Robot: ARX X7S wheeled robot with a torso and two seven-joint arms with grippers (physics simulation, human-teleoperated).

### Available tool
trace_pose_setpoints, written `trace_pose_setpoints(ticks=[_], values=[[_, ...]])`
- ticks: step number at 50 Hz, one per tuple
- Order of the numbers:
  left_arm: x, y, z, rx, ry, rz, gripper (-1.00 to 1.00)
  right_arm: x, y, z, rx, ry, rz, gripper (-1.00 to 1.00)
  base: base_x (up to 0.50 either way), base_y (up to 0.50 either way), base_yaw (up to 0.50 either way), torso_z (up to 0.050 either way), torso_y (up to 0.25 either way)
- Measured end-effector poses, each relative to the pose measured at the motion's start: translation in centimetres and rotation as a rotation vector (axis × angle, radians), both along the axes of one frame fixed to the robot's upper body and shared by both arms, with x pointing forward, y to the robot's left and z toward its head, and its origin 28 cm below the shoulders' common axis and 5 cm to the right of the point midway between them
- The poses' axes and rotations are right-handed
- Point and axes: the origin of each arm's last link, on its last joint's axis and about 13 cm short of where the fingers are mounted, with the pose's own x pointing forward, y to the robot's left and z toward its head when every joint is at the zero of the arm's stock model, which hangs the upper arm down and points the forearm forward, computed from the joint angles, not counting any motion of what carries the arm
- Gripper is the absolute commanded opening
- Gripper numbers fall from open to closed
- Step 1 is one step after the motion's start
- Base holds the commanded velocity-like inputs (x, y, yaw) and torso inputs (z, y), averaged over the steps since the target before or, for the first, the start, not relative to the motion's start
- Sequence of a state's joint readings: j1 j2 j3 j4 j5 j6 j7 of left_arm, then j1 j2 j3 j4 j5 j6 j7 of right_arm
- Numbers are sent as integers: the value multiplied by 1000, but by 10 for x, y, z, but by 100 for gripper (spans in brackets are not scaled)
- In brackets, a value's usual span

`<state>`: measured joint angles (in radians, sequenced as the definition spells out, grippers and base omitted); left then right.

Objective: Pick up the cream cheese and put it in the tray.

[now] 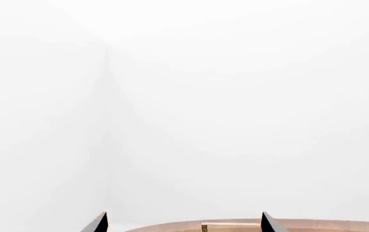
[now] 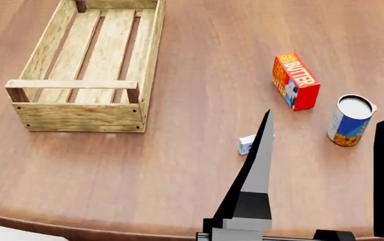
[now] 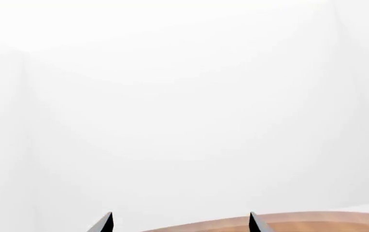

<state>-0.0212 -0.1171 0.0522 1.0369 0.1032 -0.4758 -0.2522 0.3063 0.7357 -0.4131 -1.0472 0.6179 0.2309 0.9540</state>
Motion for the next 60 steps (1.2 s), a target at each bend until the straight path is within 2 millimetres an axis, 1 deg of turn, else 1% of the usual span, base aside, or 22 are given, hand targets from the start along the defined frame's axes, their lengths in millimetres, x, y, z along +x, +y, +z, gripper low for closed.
trace_pose_setpoints(ticks=[18, 33, 60], values=[[0, 0, 0, 1, -2, 2, 100, 0, 0, 0, 1, 0, 5, 100, 0, 418, 0, 0, 0], [1, 0, 0, 2, -1, 1, 100, 0, 0, 2, 20, 8, 10, 100, 0, 15, 0, 0, 0], [1, -1, -1, 7, 0, -4, 100, -1, -2, 3, 61, 4, 26, 100, 453, -13, 0, 0, 0]])
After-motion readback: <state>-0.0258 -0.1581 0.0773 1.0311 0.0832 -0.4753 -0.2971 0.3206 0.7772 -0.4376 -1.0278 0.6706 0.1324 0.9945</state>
